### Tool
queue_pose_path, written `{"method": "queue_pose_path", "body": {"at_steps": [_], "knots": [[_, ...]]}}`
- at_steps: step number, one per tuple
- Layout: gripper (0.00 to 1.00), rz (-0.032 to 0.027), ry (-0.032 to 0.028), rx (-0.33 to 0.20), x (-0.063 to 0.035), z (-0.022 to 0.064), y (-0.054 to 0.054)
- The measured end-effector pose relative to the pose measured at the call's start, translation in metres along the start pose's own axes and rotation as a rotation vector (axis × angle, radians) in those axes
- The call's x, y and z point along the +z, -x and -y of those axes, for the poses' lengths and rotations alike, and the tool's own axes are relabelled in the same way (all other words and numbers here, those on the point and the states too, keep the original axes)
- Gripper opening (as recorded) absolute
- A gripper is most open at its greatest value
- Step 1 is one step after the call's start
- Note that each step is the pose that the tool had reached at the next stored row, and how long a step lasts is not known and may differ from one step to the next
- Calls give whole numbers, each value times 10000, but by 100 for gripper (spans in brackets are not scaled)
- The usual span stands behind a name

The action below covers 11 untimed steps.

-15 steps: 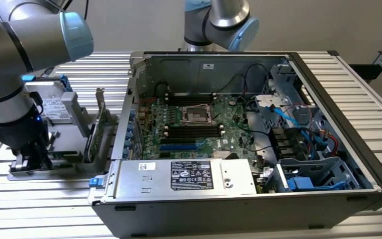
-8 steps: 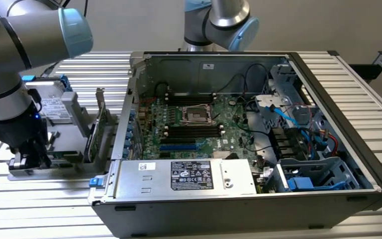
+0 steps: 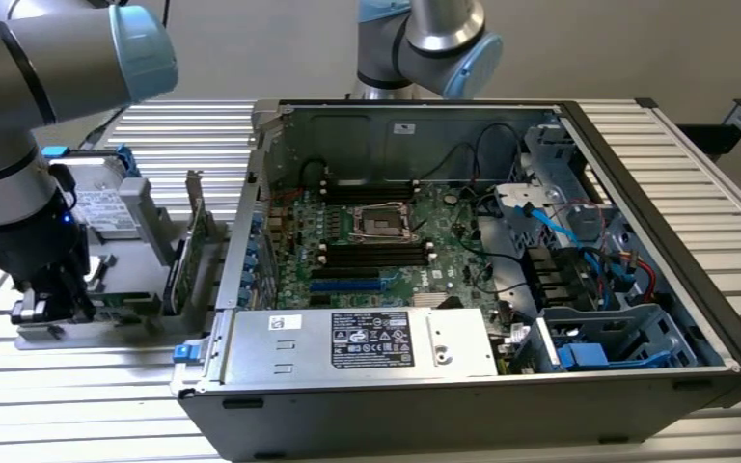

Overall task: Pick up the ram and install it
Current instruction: 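Pick up the ram and move it above insertion slot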

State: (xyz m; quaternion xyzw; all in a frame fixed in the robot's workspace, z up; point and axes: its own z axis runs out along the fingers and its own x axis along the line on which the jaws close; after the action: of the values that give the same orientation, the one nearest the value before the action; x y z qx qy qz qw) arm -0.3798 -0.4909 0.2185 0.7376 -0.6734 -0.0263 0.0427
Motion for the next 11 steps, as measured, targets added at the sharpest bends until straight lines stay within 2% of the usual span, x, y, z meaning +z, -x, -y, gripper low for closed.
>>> {"method": "queue_pose_path", "body": {"at_steps": [5, 11], "knots": [[15, 1, 9, 17, -124, -12, -3], [15, 3, 12, 26, -322, -28, -4]]}}
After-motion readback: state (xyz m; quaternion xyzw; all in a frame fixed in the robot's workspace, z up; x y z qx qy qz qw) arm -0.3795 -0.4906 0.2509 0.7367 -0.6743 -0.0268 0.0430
